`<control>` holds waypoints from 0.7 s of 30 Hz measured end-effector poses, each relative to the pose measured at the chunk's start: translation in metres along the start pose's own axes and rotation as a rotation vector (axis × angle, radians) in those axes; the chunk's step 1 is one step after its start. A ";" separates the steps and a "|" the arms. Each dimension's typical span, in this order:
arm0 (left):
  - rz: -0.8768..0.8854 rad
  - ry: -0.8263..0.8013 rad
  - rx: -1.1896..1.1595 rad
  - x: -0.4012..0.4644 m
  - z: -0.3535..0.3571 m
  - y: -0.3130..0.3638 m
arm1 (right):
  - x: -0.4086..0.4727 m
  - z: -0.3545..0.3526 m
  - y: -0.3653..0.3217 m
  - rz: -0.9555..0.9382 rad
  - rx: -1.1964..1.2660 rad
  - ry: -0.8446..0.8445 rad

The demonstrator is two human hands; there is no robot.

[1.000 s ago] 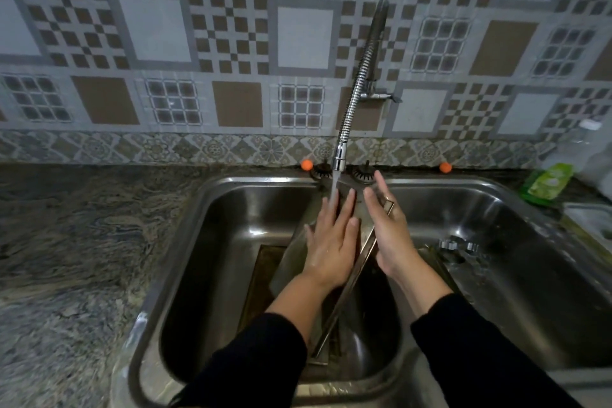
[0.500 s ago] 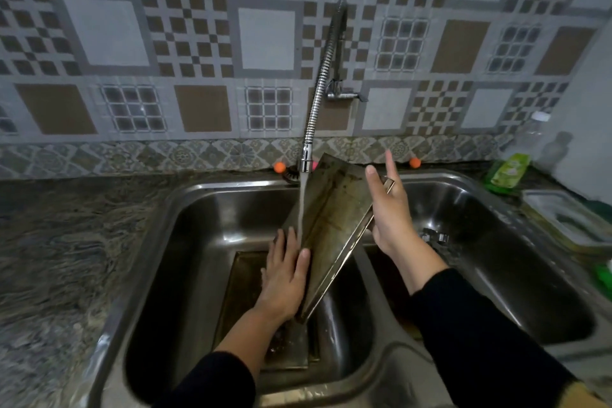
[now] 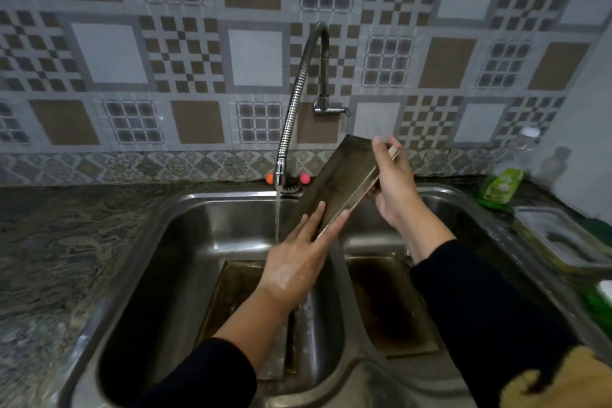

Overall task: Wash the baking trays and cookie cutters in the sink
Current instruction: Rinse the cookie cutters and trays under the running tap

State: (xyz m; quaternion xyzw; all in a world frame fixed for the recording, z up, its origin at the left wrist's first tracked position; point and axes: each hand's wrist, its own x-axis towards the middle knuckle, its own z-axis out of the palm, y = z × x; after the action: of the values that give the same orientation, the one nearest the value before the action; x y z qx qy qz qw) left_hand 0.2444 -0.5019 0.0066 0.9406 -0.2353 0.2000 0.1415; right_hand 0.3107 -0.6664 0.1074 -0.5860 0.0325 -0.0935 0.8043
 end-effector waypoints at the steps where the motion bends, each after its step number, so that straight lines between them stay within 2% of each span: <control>1: 0.001 0.044 0.007 0.007 -0.002 0.005 | 0.003 -0.003 -0.007 -0.009 -0.003 -0.041; 4: -0.060 0.197 -0.099 0.027 -0.011 0.026 | 0.008 -0.022 -0.016 -0.040 -0.133 -0.139; 6: -0.131 0.299 -0.229 0.040 -0.012 0.043 | 0.010 -0.040 -0.011 -0.073 -0.414 -0.142; 8: -0.130 0.376 -0.364 0.050 -0.004 0.058 | 0.011 -0.066 0.003 -0.057 -0.659 -0.078; 11: -0.194 0.423 -0.612 0.057 0.012 0.078 | 0.013 -0.108 0.024 0.055 -0.721 0.029; 13: -0.249 0.405 -0.763 0.055 0.027 0.086 | 0.013 -0.134 0.035 0.143 -0.661 0.013; 15: -0.271 0.316 -0.865 0.048 0.044 0.095 | 0.013 -0.156 0.047 0.224 -0.588 -0.029; 17: -0.346 0.160 -0.843 0.039 0.058 0.102 | 0.011 -0.177 0.060 0.269 -0.620 -0.031; 18: -0.403 0.057 -0.755 0.035 0.066 0.102 | 0.011 -0.187 0.067 0.291 -0.658 -0.024; 21: -0.579 -0.365 -0.267 0.019 0.086 0.091 | 0.008 -0.212 0.089 0.376 -0.806 -0.020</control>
State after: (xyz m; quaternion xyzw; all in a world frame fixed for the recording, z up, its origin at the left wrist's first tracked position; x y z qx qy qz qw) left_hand 0.2414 -0.6179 -0.0452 0.9615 -0.0049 -0.0518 0.2697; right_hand 0.2942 -0.8399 -0.0419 -0.8375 0.1646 0.0803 0.5148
